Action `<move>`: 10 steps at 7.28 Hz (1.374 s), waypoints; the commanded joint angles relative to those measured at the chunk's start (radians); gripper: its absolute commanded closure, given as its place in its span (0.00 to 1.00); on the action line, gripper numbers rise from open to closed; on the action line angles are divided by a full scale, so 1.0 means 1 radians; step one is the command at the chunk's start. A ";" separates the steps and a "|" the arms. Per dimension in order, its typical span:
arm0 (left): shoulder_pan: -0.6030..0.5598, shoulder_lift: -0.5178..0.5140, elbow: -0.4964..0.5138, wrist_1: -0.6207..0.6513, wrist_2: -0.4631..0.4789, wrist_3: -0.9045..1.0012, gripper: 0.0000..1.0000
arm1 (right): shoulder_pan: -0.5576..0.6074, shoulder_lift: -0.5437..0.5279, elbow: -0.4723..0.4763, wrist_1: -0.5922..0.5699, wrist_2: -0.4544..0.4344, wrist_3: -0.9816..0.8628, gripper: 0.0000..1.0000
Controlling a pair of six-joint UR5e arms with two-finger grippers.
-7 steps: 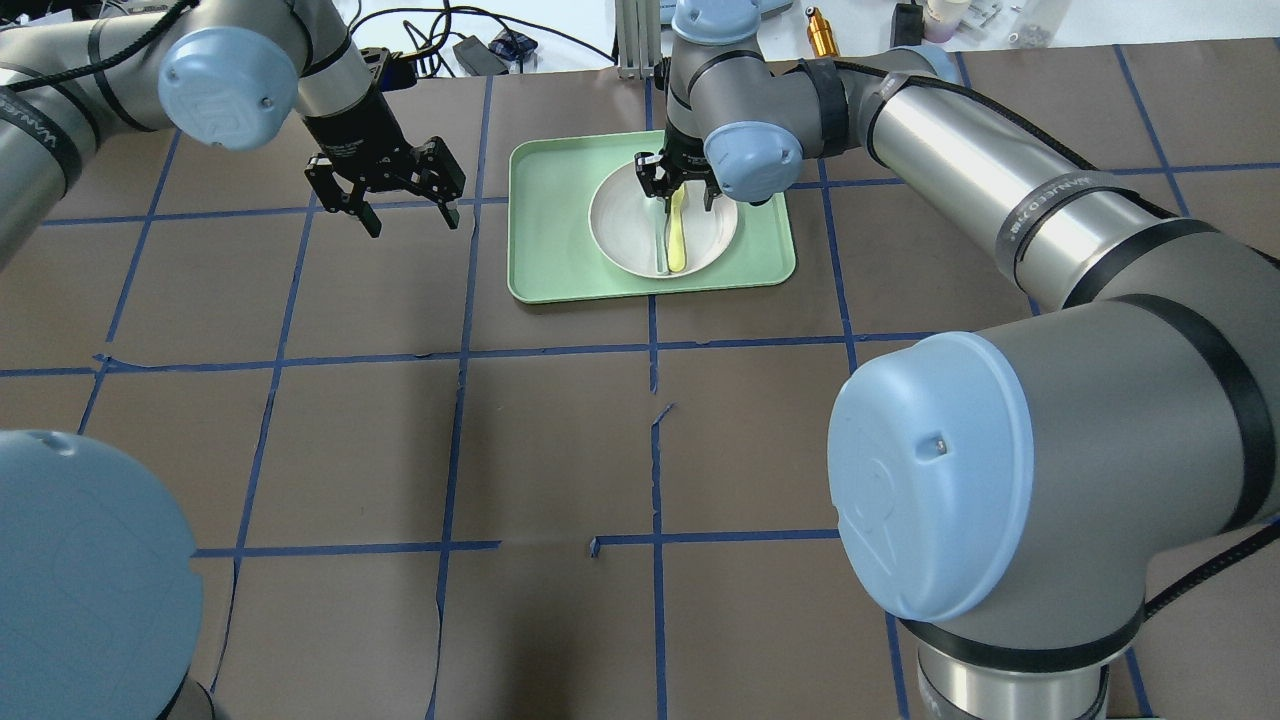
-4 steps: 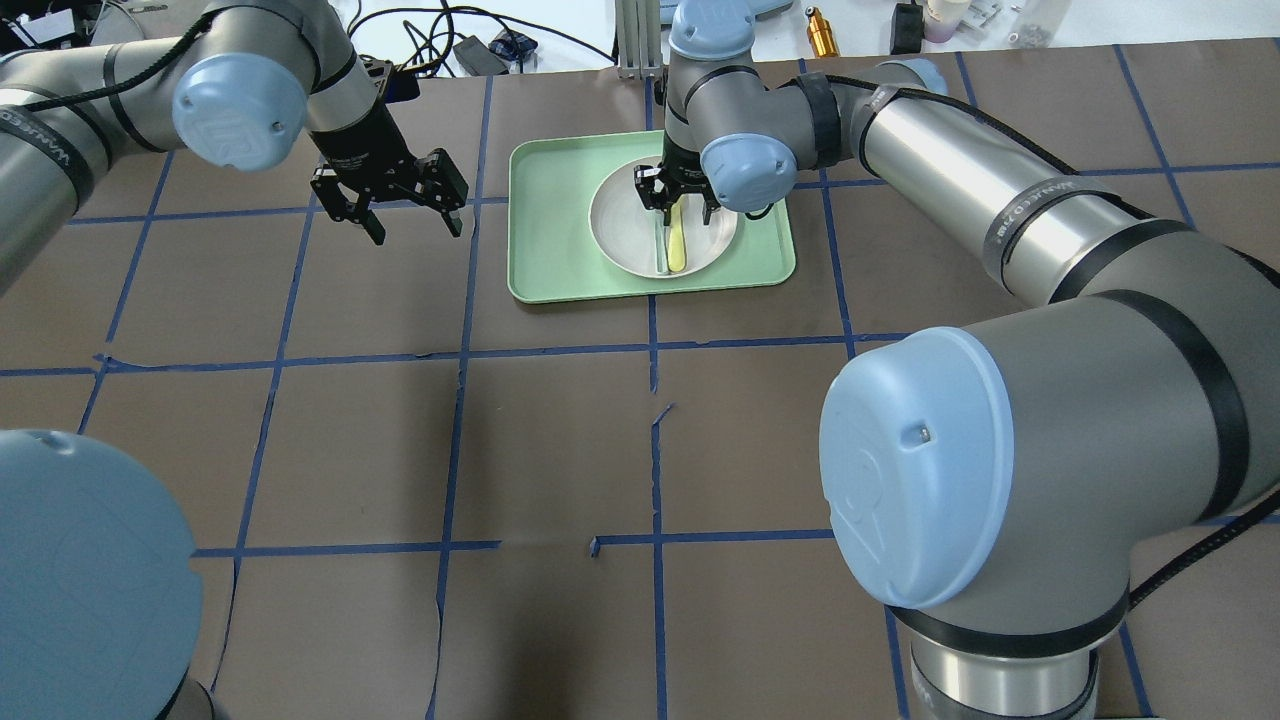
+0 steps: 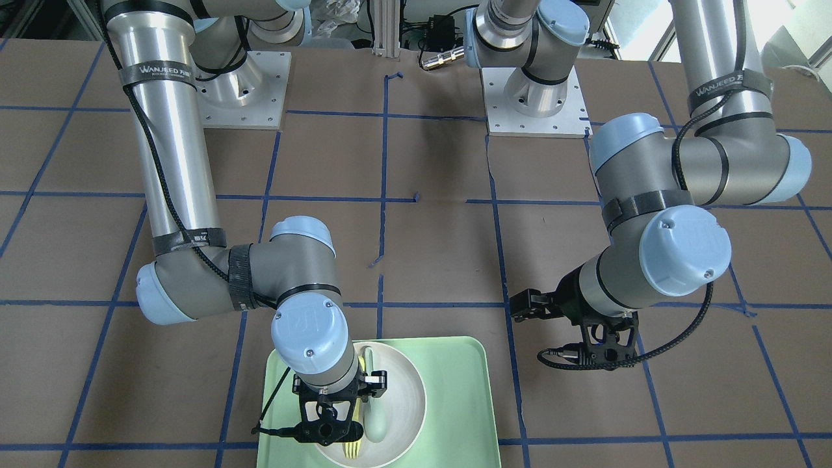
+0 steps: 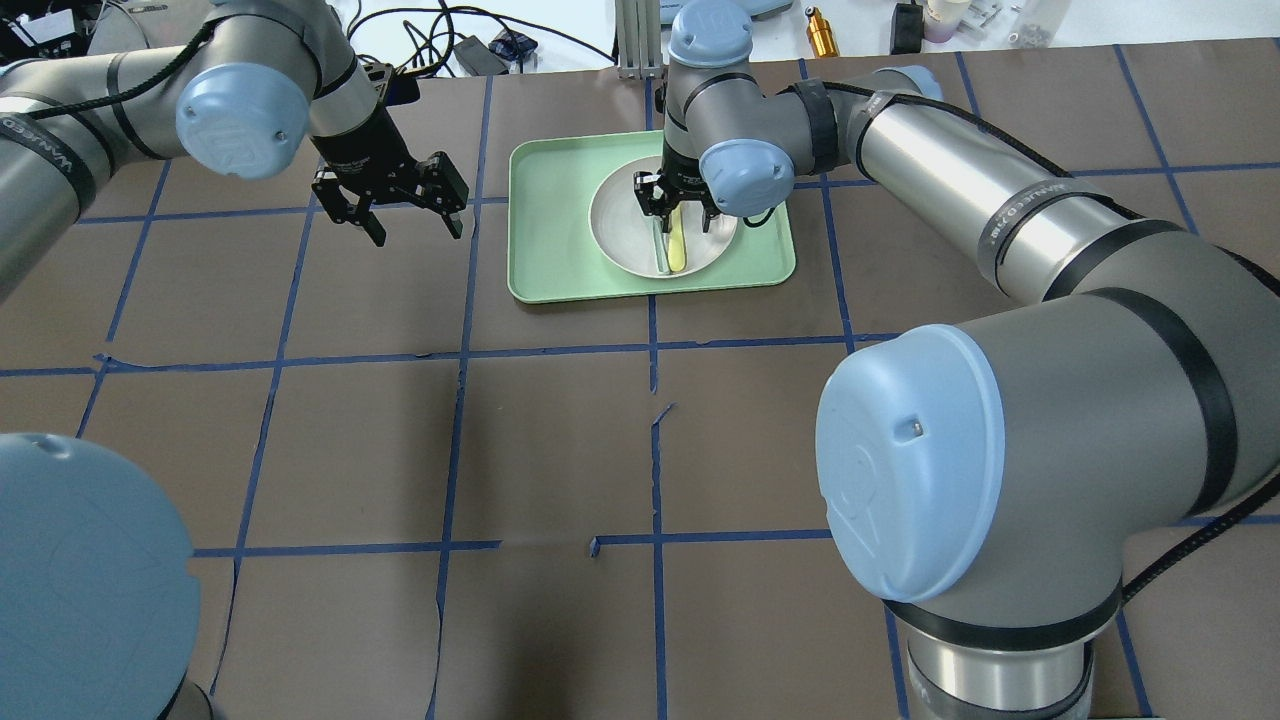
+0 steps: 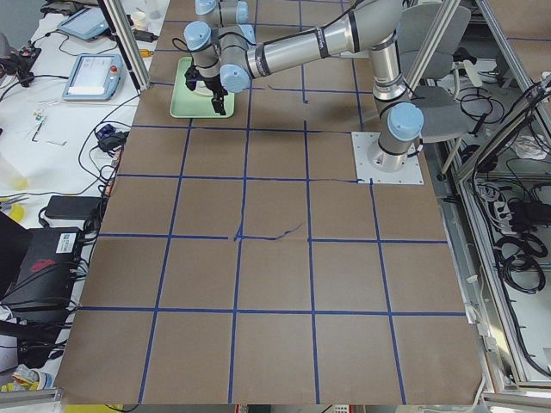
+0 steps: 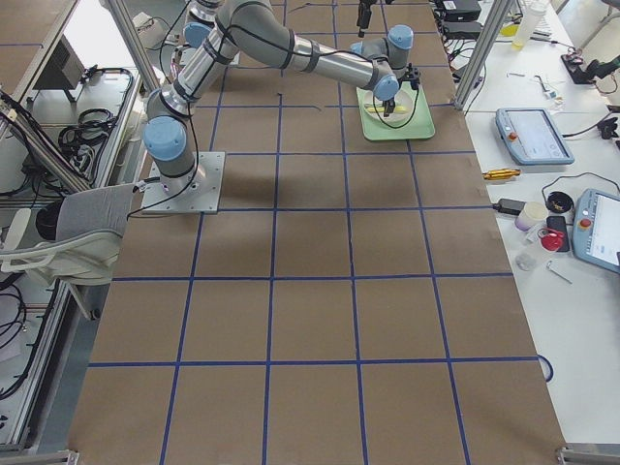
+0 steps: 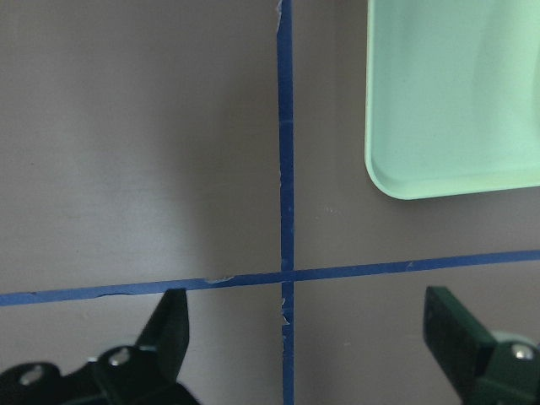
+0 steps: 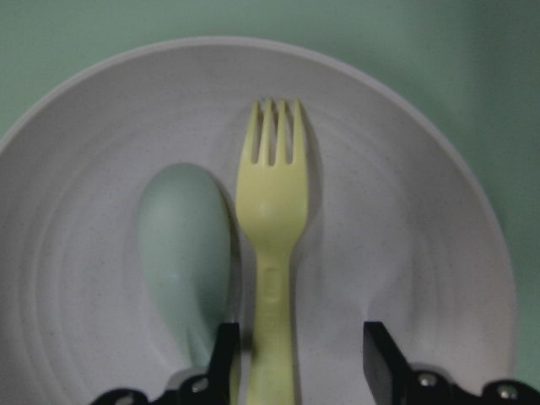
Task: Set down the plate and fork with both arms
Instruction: 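Lower the right gripper into the plate and grasp the yellow fork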
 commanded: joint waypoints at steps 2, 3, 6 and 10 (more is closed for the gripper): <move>0.001 0.002 -0.002 0.000 0.001 0.000 0.00 | 0.000 0.006 -0.004 0.000 0.000 -0.001 0.66; 0.001 0.007 -0.002 -0.001 0.001 0.000 0.00 | -0.001 0.001 -0.003 0.000 -0.003 -0.010 0.92; 0.001 0.024 -0.002 -0.003 -0.001 0.000 0.00 | -0.001 -0.002 -0.004 0.000 -0.003 -0.009 1.00; 0.003 0.024 0.000 -0.003 -0.001 0.000 0.00 | -0.014 -0.098 -0.010 0.009 -0.014 0.011 1.00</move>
